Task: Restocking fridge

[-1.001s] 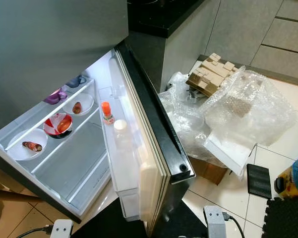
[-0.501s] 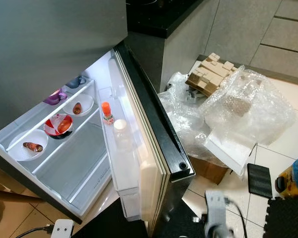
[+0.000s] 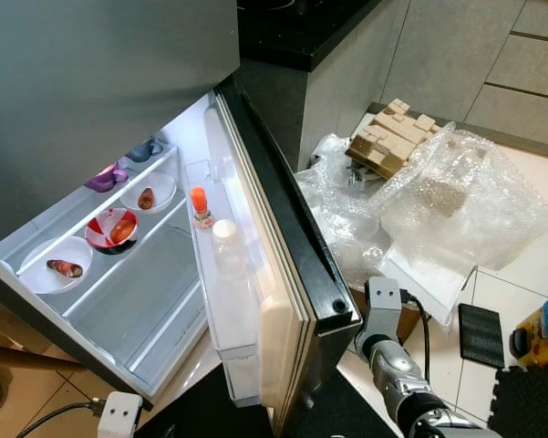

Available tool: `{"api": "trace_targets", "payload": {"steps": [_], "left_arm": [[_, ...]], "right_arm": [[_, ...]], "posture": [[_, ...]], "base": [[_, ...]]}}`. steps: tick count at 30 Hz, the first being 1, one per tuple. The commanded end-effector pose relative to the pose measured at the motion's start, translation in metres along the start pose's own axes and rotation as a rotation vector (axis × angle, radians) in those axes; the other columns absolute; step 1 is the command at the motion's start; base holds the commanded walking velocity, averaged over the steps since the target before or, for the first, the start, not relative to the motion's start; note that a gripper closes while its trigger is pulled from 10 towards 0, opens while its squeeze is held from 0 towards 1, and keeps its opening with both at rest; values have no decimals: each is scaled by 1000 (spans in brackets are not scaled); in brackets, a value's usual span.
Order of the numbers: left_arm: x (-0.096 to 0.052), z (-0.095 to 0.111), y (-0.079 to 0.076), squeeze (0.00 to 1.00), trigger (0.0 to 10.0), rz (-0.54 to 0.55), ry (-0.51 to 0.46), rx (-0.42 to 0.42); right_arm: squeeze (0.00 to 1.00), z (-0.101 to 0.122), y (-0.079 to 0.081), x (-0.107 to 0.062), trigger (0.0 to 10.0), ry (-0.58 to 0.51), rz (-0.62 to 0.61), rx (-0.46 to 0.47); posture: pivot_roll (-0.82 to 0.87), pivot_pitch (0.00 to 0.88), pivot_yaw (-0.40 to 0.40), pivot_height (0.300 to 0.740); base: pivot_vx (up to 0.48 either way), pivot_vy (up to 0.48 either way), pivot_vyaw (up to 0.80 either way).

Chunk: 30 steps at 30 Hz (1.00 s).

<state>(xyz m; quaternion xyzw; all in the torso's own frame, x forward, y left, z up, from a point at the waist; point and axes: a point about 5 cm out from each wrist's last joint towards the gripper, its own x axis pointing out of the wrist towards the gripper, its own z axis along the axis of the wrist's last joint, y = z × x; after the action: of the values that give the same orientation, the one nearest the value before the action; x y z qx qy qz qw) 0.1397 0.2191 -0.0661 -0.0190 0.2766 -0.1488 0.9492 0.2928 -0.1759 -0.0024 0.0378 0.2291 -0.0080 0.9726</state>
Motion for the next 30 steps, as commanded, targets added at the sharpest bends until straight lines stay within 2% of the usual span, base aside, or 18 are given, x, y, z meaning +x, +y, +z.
{"api": "trace_targets", "payload": {"steps": [1,3,5,9,14,16,19,20,21,22,23,25,28,30], "left_arm": [[-1,-1,-5,0,10000,-59,-10,-3],[-1,-1,-7,0,10000,-96,-6,11],[-1,-1,-8,0,10000,-128,15,35],[-1,-2,-8,0,10000,-135,20,42],[-3,-5,-6,0,10000,-144,53,38],[-3,-6,-6,0,10000,-151,67,43],[-3,-7,-5,0,10000,-147,78,43],[-4,-9,-4,0,10000,-139,95,36],[-4,-9,-4,0,10000,-139,95,36],[-4,-11,-4,0,10000,-136,116,33],[-5,-12,-4,0,10000,-135,125,32],[-5,-15,-3,0,10000,-132,162,29],[-7,-20,-2,0,10000,-106,198,1],[-9,-24,0,0,10000,-75,240,-9]], "right_arm": [[0,-7,-2,-1,10000,34,-5,6],[0,-8,-2,-2,10000,41,10,15],[0,-11,15,-2,10000,48,161,87],[0,-12,25,-3,10000,47,252,131],[0,-10,76,-10,10000,38,619,216],[0,-7,90,-13,10000,36,724,239],[0,-5,98,-14,10000,40,790,248],[0,-3,106,-17,10000,50,872,267],[0,-3,106,-17,10000,50,872,267],[0,-3,114,-21,10000,79,969,310],[0,-3,117,-24,10000,96,1014,334],[0,-1,127,-34,10000,116,1189,356],[0,-3,128,-35,10000,102,1180,313],[0,-13,113,-25,10000,115,962,243]], "posture": [[-112,116,7,701],[-109,117,8,701],[-112,119,15,701],[-112,119,15,701],[-116,119,22,701],[-113,118,21,701],[-113,116,20,701],[-114,113,19,701],[-114,113,19,701],[-114,113,20,701],[-114,113,20,701],[-113,111,20,701],[-116,111,21,701],[-119,110,24,701]], "base": [[0,0,0],[0,0,0],[0,0,0],[0,0,0],[0,0,0],[0,0,0],[0,0,0],[0,0,0],[0,0,0],[0,0,0],[0,0,0],[0,0,0],[0,0,0],[0,0,0]]}}
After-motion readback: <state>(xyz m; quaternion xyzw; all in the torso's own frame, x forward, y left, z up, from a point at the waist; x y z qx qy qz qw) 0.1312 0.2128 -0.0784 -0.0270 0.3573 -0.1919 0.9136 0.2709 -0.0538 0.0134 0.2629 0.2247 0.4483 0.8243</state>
